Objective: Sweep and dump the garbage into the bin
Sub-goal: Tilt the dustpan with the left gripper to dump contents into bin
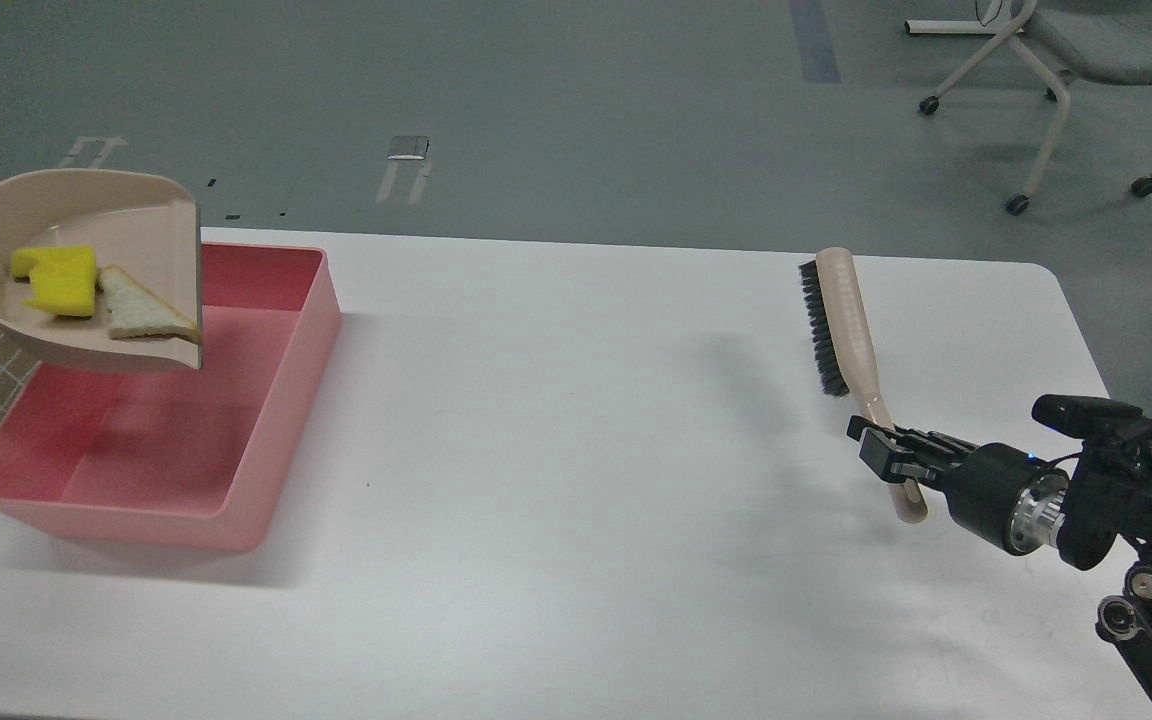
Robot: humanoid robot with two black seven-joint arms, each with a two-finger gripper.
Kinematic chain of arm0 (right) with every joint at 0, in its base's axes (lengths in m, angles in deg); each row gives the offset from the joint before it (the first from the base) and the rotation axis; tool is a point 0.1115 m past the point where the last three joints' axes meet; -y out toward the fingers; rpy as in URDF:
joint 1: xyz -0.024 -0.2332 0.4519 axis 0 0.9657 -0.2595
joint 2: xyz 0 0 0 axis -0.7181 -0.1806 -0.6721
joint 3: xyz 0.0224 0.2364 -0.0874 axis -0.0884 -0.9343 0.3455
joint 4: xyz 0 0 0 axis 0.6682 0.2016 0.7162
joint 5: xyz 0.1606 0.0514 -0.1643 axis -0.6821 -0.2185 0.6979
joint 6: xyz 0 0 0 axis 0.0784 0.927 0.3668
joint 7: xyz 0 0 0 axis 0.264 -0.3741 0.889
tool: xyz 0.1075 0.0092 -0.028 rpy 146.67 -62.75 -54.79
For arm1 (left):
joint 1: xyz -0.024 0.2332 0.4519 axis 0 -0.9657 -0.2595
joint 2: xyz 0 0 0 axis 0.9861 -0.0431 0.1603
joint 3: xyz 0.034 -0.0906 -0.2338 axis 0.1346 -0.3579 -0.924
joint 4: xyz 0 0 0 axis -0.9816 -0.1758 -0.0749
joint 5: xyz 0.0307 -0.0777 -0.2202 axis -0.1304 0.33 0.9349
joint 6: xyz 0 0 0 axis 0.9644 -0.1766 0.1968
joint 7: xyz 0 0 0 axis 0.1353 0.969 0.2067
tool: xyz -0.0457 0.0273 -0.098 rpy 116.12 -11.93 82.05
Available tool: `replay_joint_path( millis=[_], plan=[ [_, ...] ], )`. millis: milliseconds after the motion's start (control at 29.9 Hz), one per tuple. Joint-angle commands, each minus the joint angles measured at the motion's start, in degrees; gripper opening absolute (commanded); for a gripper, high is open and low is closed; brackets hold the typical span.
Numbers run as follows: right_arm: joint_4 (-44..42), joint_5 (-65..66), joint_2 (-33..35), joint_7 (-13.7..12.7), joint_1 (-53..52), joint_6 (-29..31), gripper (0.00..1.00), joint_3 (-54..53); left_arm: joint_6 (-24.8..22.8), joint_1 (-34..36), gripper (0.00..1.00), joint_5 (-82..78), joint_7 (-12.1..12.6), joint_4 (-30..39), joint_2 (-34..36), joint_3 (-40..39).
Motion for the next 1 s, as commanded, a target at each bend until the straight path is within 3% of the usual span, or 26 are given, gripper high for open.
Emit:
replay_joint_path(
  millis=[0, 468, 635, 970],
  plan=[
    [-0.1, 0.0, 0.0, 0.3, -0.2, 0.0, 0.2, -0.1, 0.2, 0.1, 0.04, -2.6, 0.0, -0.2, 1.1, 0.3],
    [-0.4, -1.7, 0.7, 1.5, -0.7, 0.0, 0.2, -0.2, 0.9, 0.2, 0.04, -12.5, 0.0, 0.2, 8.0, 0.6],
    [-1.1, -1.8, 1.0, 1.5, -0.7, 0.0, 0.21, -0.2, 9.9, 0.7, 0.03, -19.1, 0.0, 0.9, 8.2, 0.7],
    [-1.1, -1.8, 1.0, 1.6, -0.8, 0.0, 0.17, -0.4, 11.4, 4.1, 0.04, -21.3, 0.0, 1.2, 8.4, 0.5]
  ],
)
